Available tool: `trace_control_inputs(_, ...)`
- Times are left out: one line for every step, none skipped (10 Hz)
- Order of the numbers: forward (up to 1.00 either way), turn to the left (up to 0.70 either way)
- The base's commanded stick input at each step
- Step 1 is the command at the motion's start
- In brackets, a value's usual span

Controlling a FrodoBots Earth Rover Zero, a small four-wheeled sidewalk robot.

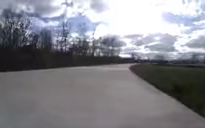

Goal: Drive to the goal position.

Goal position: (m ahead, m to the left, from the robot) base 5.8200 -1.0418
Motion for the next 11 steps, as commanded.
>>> trace_control_inputs(1.00,0.00)
trace_control_inputs(1.00,0.00)
trace_control_inputs(1.00,0.00)
trace_control_inputs(1.00,0.00)
trace_control_inputs(1.00,0.00)
trace_control_inputs(1.00,0.00)
trace_control_inputs(1.00,0.00)
trace_control_inputs(1.00,0.00)
trace_control_inputs(1.00,-0.38)
trace_control_inputs(1.00,-0.29)
trace_control_inputs(1.00,-0.15)
